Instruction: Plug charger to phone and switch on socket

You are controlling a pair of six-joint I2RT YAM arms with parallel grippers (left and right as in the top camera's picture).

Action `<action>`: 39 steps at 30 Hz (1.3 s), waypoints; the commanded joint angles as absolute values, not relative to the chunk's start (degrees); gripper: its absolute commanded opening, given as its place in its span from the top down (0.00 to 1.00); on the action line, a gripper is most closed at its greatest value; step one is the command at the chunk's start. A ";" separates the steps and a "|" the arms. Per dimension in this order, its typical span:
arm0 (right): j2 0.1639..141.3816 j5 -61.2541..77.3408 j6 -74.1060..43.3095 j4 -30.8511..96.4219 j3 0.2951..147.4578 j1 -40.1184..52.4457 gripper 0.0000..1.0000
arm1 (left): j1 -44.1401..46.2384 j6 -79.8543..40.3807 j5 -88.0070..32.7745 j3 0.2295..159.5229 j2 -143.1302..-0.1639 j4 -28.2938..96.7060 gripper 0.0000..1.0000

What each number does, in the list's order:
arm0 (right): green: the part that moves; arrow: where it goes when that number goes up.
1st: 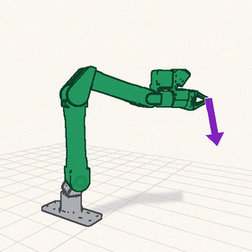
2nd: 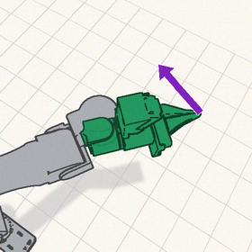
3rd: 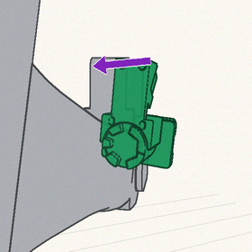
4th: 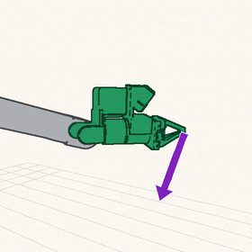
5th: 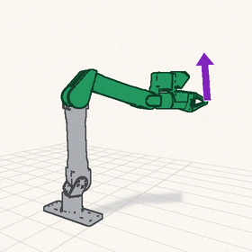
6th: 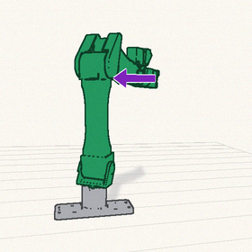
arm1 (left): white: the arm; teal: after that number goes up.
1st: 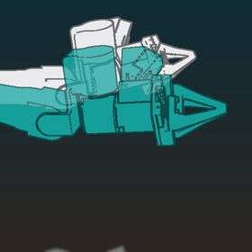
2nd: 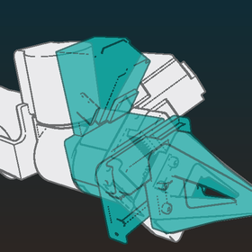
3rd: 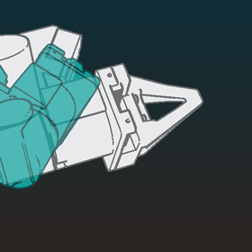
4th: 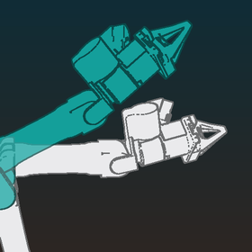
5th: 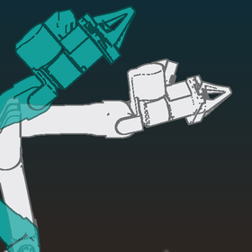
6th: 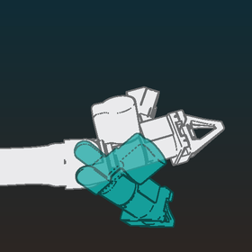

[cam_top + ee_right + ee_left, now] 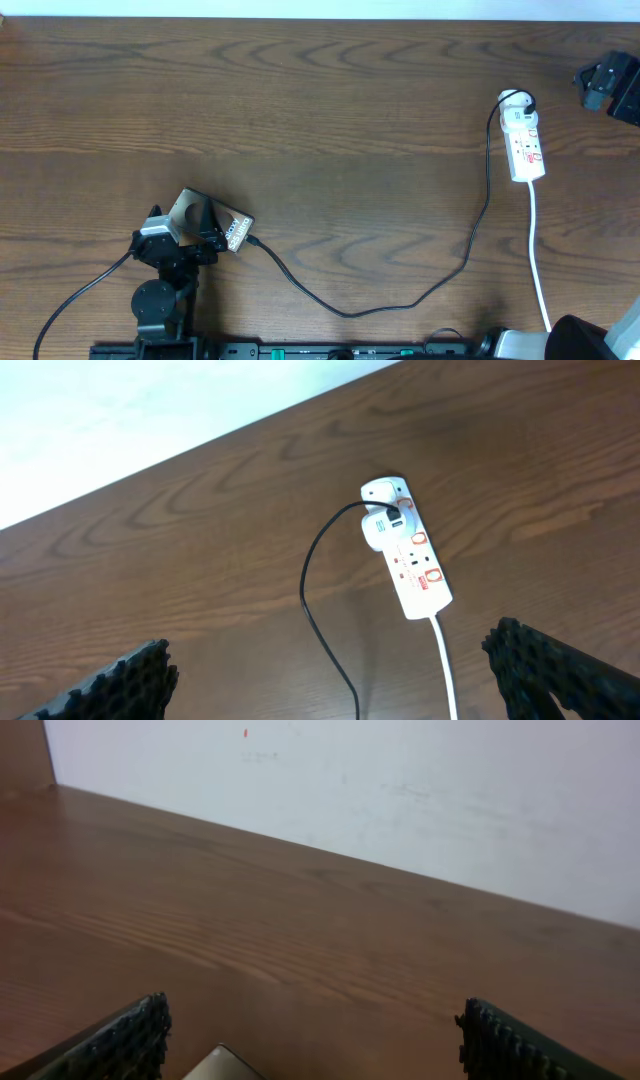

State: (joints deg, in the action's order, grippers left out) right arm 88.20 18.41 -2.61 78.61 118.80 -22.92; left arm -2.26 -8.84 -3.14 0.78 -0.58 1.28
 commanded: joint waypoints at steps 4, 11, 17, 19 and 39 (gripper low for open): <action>87.55 18.55 -3.16 78.70 118.98 -22.83 0.01 | -2.61 -3.01 -4.12 0.23 -0.05 4.05 0.10; 87.55 18.55 -3.16 78.70 118.98 -22.83 0.01 | -2.61 -3.60 -4.08 0.23 -0.08 4.05 0.10; 87.55 18.55 -3.16 78.70 118.98 -22.83 0.01 | -2.46 -3.88 -3.86 0.25 -0.14 3.84 0.10; 87.55 18.55 -3.16 78.72 118.98 -22.83 0.01 | -2.46 -3.88 -3.86 0.23 -0.23 3.84 0.10; 87.55 18.55 -3.16 78.70 118.98 -22.83 0.01 | -2.46 -3.88 -3.86 0.23 -0.23 3.84 0.10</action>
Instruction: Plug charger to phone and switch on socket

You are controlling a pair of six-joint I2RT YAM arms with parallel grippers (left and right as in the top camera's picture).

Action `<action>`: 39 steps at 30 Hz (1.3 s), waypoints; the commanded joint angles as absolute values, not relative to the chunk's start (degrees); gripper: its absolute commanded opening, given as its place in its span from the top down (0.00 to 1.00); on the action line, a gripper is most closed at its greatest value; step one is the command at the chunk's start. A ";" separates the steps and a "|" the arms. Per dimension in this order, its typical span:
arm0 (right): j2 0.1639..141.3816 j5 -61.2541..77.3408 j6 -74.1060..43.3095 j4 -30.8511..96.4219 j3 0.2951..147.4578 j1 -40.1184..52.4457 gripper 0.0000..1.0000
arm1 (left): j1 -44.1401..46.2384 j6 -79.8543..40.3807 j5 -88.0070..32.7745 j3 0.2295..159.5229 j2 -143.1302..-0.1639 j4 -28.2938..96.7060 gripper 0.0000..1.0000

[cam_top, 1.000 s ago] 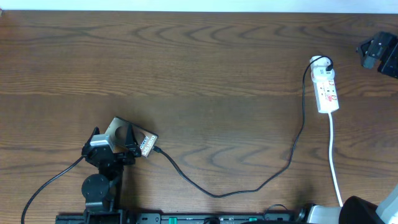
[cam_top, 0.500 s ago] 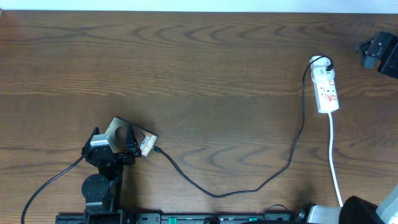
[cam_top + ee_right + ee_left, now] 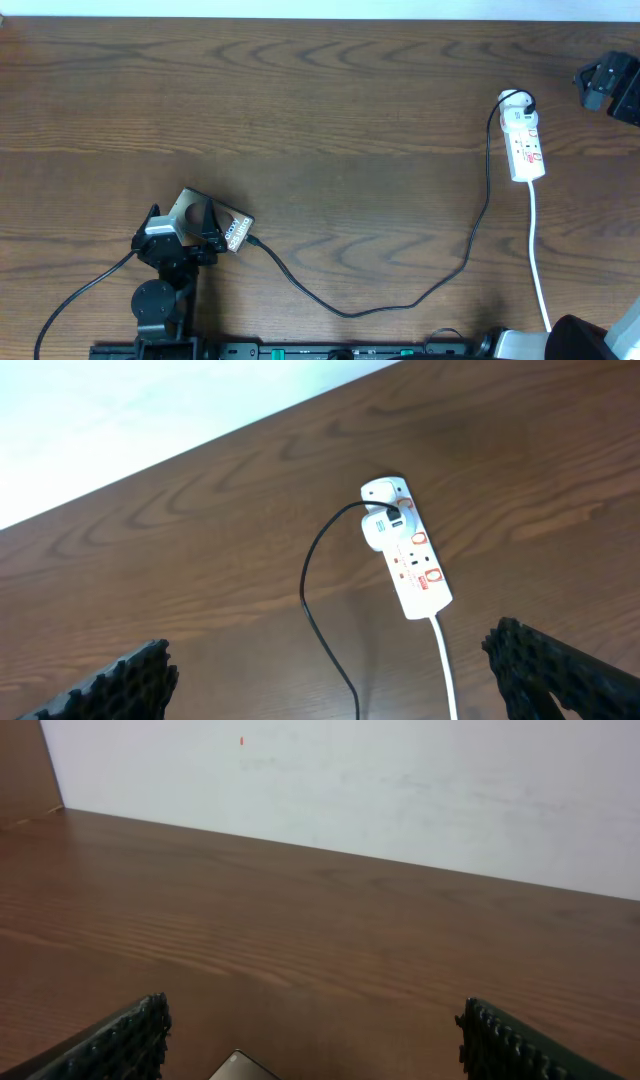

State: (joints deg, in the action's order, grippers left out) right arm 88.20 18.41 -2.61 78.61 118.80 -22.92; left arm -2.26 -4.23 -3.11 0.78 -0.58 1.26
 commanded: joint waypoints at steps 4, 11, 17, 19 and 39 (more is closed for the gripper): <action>87.55 18.55 -3.16 78.70 118.98 -22.83 0.01 | -2.46 -3.88 -3.86 0.23 -0.23 3.84 0.10; 87.57 18.55 -3.16 78.70 118.98 -22.83 0.01 | -2.46 -3.88 -3.86 0.23 -0.23 3.84 0.10; 87.64 16.60 -2.52 78.06 118.91 -22.81 0.01 | -2.46 -3.88 -3.86 0.23 -0.23 3.84 0.10; 87.59 16.60 -2.52 77.03 118.48 -22.37 0.01 | -2.46 -3.88 -3.86 0.23 -0.23 3.84 0.10; 59.94 10.41 -2.50 23.55 58.26 -4.64 0.01 | -2.46 -3.88 -3.86 0.23 -0.23 3.84 0.10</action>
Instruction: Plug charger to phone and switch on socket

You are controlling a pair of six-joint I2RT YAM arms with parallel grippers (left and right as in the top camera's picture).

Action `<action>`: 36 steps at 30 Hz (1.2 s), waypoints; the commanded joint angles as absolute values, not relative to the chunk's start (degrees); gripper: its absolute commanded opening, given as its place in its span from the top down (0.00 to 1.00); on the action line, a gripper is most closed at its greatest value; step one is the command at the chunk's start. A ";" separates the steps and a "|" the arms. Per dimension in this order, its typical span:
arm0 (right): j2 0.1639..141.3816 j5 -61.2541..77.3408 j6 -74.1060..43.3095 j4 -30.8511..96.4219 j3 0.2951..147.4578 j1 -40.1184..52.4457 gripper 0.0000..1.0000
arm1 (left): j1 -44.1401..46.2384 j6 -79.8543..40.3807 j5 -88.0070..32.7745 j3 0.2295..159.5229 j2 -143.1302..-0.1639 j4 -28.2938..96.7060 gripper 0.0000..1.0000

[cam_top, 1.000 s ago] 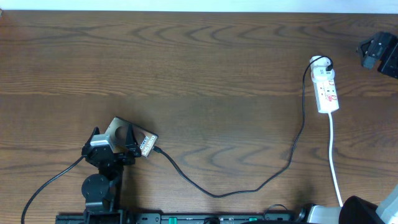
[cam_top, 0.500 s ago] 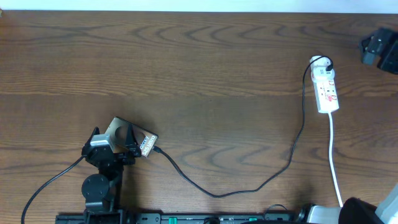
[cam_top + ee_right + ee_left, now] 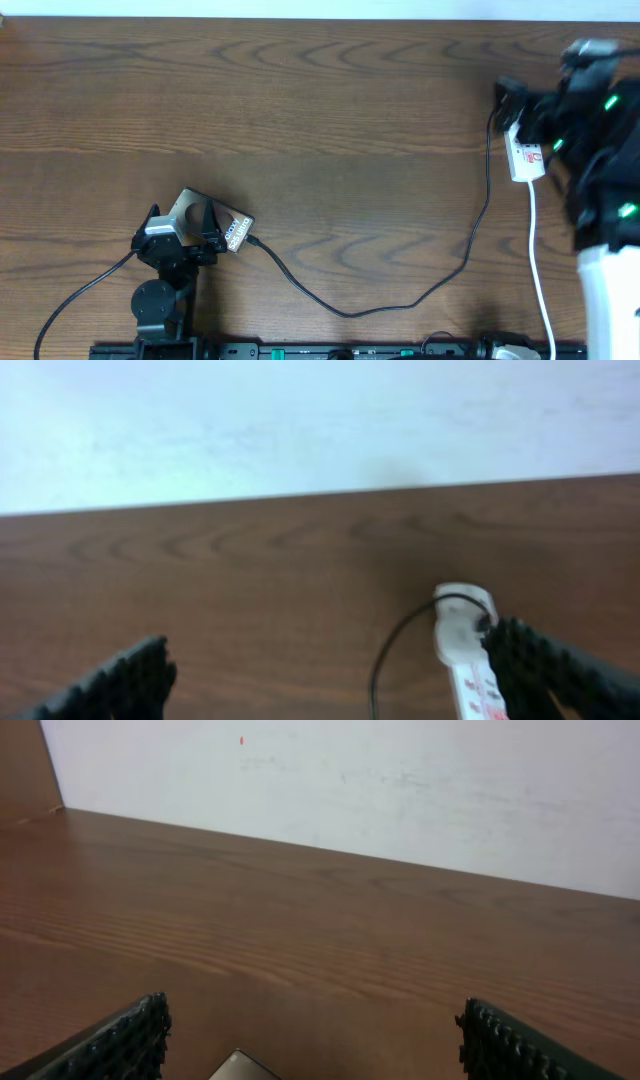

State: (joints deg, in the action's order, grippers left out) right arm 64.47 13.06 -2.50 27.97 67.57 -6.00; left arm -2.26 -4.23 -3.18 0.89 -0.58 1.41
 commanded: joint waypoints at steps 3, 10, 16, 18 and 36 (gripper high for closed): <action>53.80 10.46 -2.52 12.93 45.43 -4.34 0.01 | -2.46 -3.88 -3.86 0.23 -0.23 3.84 0.10; 41.71 10.41 -2.52 -7.53 22.11 -4.34 0.01 | -2.46 -3.88 -3.86 0.23 -0.23 3.84 0.10; 33.01 10.44 -2.52 -20.27 8.54 -4.34 0.01 | -2.46 -3.88 -3.86 0.23 -0.23 3.84 0.10; 30.46 10.24 -2.50 -21.96 5.72 -4.34 0.01 | -2.46 -3.88 -3.86 0.23 -0.23 3.84 0.10; 3.62 1.10 4.95 -0.05 0.32 0.64 0.01 | -2.44 -3.88 -3.86 0.23 -0.23 3.84 0.10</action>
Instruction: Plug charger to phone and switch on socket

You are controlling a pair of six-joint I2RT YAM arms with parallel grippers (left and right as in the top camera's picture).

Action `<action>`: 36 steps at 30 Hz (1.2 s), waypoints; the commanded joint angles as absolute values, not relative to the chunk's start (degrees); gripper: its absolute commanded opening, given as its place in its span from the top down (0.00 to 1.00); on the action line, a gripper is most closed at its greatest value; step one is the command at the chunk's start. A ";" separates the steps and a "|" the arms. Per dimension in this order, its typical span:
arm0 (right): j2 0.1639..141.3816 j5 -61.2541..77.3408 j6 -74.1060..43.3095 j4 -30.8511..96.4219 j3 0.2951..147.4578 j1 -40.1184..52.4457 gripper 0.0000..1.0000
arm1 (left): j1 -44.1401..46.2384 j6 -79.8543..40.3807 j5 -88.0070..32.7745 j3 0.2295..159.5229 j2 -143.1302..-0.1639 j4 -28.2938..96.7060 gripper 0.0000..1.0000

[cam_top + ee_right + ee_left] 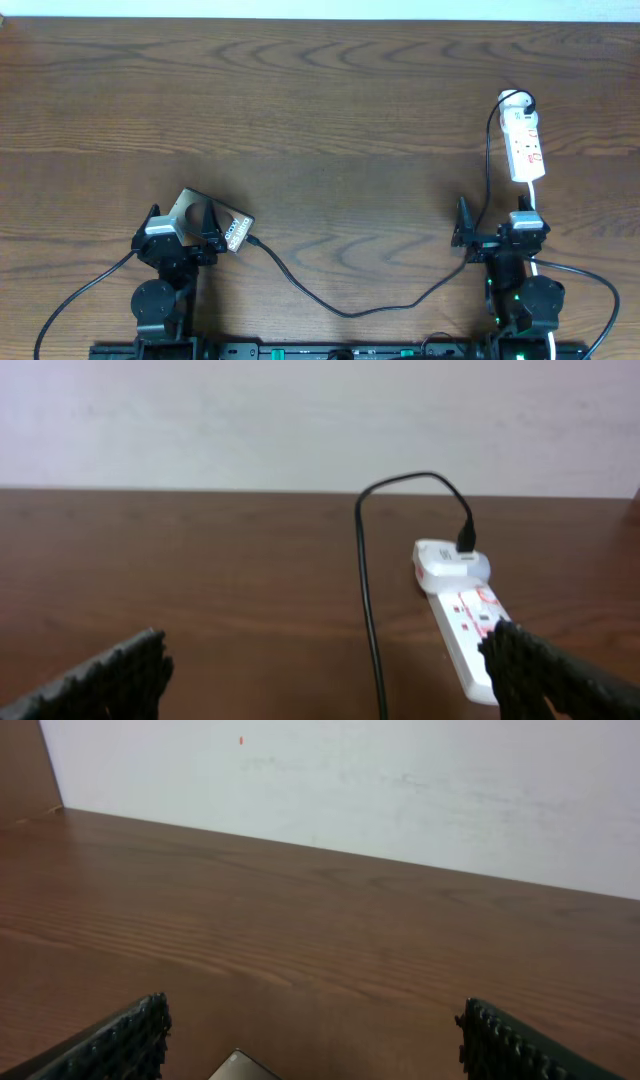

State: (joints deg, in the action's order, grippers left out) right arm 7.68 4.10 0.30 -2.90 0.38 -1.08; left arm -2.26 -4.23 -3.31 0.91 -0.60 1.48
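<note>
The phone (232, 231), grey-backed with a labelled end, lies at the near left; only its corner (240, 1068) shows in the left wrist view. My left gripper (180, 216) stands open over it, fingers (112, 1045) either side. A black cable (345, 311) meets the phone's edge and runs right to the white charger (515, 99) plugged into the white power strip (526, 147). My right gripper (497, 224) is open near the front edge, short of the strip (468, 622). The cable (366, 590) passes between its fingers (555, 680). The state of the strip's red switches cannot be made out.
The strip's white lead (538, 260) runs toward the front edge beside the right arm. A white wall (350, 780) rises behind the brown wooden table (300, 110). Both arm bases sit at the near edge.
My right arm was stretched over the power strip at the far right. Now it is pulled back to the near right edge, its gripper open. The left gripper and the phone have not moved.
The phone lay under my open left gripper with the cable at its edge throughout. My right wrist camera looked down on the strip from high up at the first two moments. The arm then stood over the strip, and now sits low near the front edge.
</note>
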 commanded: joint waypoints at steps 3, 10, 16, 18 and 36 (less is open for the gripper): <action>0.36 0.54 6.50 4.12 0.32 1.56 0.01 | -2.46 -3.88 -3.86 0.23 -0.23 3.84 0.10; 0.27 0.32 6.50 4.47 0.32 1.61 0.01 | -2.46 -3.88 -3.86 0.23 -0.23 3.84 0.10; 0.27 0.21 6.52 4.51 0.32 1.61 0.01 | -2.46 -3.88 -3.86 0.23 -0.23 3.84 0.10; 0.27 0.30 6.50 4.54 0.32 1.61 0.01 | -2.46 -3.88 -3.86 0.23 -0.23 3.84 0.10; 0.27 0.34 6.46 4.34 0.32 1.61 0.01 | -2.46 -3.88 -3.86 0.23 -0.23 3.84 0.10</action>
